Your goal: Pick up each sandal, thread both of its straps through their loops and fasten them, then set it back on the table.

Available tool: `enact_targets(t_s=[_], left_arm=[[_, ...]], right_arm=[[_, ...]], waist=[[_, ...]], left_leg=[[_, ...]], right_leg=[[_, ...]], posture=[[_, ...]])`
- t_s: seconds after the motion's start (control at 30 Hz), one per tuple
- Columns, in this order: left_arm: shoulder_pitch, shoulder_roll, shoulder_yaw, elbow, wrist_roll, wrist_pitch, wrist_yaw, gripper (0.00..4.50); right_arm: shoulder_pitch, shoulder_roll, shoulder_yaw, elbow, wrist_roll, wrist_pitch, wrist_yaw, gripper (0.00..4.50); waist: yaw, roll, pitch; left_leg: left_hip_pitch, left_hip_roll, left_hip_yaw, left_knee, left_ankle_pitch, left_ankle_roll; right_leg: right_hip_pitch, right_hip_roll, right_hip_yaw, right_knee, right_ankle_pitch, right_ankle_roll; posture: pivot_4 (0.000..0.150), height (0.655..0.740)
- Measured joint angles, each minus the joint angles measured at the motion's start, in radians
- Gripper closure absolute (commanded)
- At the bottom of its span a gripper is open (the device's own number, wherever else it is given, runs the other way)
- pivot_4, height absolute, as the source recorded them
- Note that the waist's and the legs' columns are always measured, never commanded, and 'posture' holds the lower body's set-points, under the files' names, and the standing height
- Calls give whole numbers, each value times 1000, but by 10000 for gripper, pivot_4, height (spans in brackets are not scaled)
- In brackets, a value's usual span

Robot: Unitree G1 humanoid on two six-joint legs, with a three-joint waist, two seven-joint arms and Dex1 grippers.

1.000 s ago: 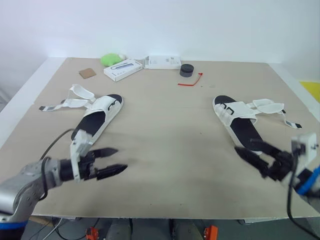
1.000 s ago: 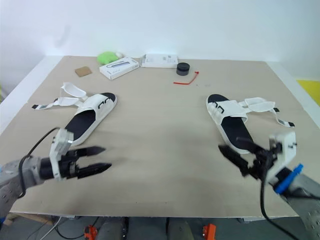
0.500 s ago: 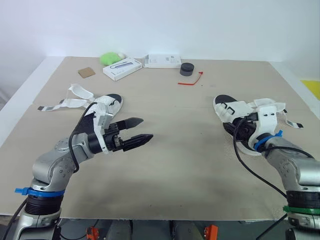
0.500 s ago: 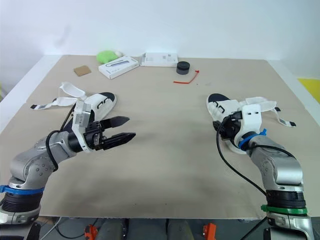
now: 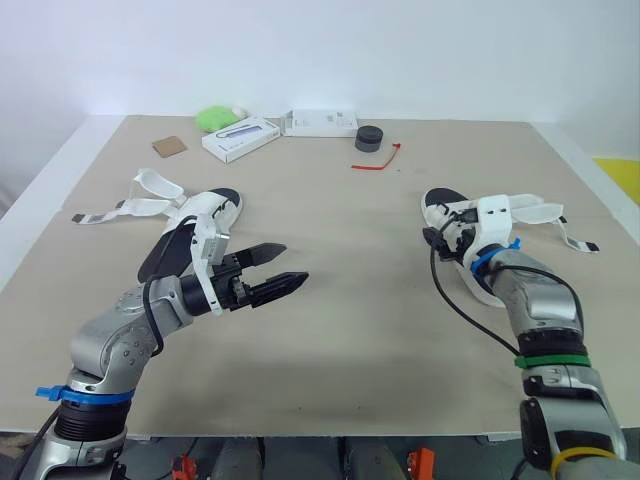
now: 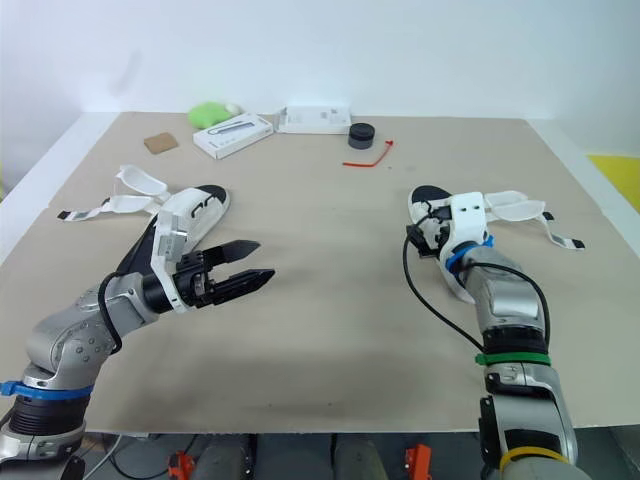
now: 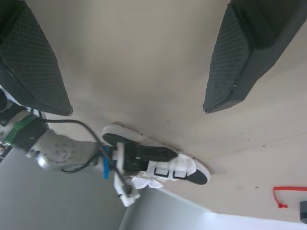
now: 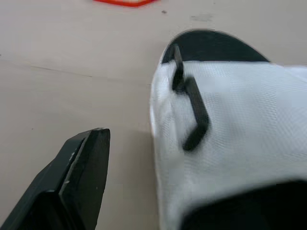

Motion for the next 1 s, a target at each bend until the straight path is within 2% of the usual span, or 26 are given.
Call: enact_targets(t_s=[0.03,0.07,0.2,0.23,0.33,0.5,0.63,0.87,1.0], left_arm=[[1,0,1,-4,-5,4,3,0],[2,0,3,-6,-10,6,5,0],[20,1,12,-9,-26,7,4,0],[23,1,15,-10,-30,7,2,0],[25,2,21,-12,-37,-20,-22,0],[25,24,21,-14,3,-90,-76,0],[22,73,15,1,63,-154,-140,0],[-11,165,5,49,94,-175,-257,0],[-12,303,7,76,58,-86,-376,0]], right_arm=[[-10,9,1,19,-10,-17,-4,5807],[-23,16,1,43,-22,-37,-6,7814],[-48,35,-2,107,-49,-106,-2,26017],[-49,38,-5,113,-50,-118,0,31870],[-48,50,-7,120,-50,-146,23,44860],[-44,59,-9,113,-45,-153,74,44860],[-2,62,-8,26,3,-103,181,44860],[143,-8,77,-346,198,102,551,44860],[208,-93,170,-536,277,200,742,44860]], waist=[[-2,0,0],[-4,0,0],[-12,0,0],[-12,0,0],[-12,0,0],[-14,0,0],[-14,0,0],[-12,2,2],[-13,2,2]], left_leg=[[0,0,0,0,0,0],[1,1,0,0,0,0],[1,1,0,0,1,1],[1,1,0,0,1,1],[1,2,0,0,1,2],[2,3,0,0,1,2],[2,4,0,-2,1,2],[1,4,1,-3,1,2],[1,4,1,-5,1,2]], right_leg=[[0,1,0,0,0,0],[0,1,1,0,0,0],[0,4,4,0,1,0],[0,4,4,0,1,0],[0,5,5,0,2,0],[0,7,6,0,2,-1],[0,7,6,0,1,-2],[-2,7,6,1,-1,-2],[-4,7,6,2,-3,-4]], posture=[[1500,7400],[1500,7400],[1500,7400],[1500,7400],[1500,7400],[1500,7400],[1500,7400],[1500,7400],[1500,7400]])
